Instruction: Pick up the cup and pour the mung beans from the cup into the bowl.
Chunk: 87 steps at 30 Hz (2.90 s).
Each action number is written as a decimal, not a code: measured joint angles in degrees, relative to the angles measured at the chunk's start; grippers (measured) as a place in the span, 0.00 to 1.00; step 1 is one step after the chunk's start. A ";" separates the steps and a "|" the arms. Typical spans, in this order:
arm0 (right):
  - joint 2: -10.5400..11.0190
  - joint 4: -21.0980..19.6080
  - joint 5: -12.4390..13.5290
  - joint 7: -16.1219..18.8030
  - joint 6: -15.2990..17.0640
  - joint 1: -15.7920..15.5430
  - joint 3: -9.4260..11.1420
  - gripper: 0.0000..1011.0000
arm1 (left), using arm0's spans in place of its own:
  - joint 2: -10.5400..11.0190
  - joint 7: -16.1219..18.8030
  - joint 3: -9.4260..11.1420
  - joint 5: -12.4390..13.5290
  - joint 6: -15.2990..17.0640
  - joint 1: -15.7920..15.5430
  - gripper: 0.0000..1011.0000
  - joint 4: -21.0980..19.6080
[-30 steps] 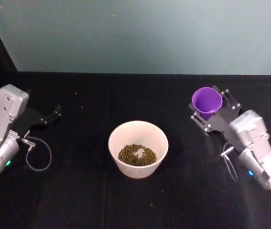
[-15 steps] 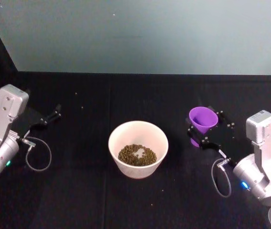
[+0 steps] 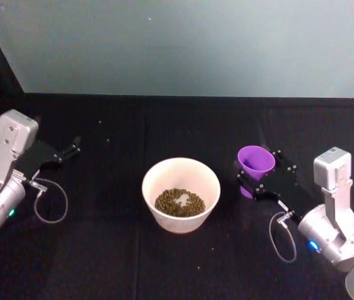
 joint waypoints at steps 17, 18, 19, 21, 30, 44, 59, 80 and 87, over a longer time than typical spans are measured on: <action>-0.61 1.06 0.78 3.89 2.80 0.52 0.88 0.75 | 0.00 0.00 0.00 0.00 0.00 0.00 1.00 0.00; -0.60 1.06 0.78 3.87 2.74 0.51 0.87 0.75 | 0.00 0.00 0.00 0.00 0.00 0.00 1.00 0.00; -0.60 1.06 0.78 3.87 2.71 0.51 0.87 0.75 | 0.00 0.00 0.00 0.00 0.00 0.00 1.00 0.00; -0.59 1.06 0.78 3.86 2.59 0.50 0.85 0.75 | 0.00 0.00 0.00 0.00 0.00 0.00 1.00 0.00; -0.56 1.05 0.74 3.58 2.32 0.46 0.80 0.96 | 0.00 0.00 0.00 0.00 0.00 0.00 1.00 0.00; 0.71 -9.97 2.47 3.16 2.34 -4.81 5.31 0.99 | 0.00 0.00 0.00 0.00 0.00 0.00 1.00 0.00; -0.62 -17.08 1.00 -4.03 0.42 -13.57 13.56 0.99 | 0.00 0.00 0.00 0.00 0.00 0.00 1.00 0.00; -4.15 -9.50 -3.79 -7.32 -0.98 -11.82 17.02 0.99 | 0.00 0.00 0.00 0.00 0.00 0.00 1.00 0.00; -4.03 -9.77 -3.77 -7.30 -0.95 -11.93 16.92 0.99 | 0.00 0.00 0.00 0.00 0.00 0.00 1.00 0.00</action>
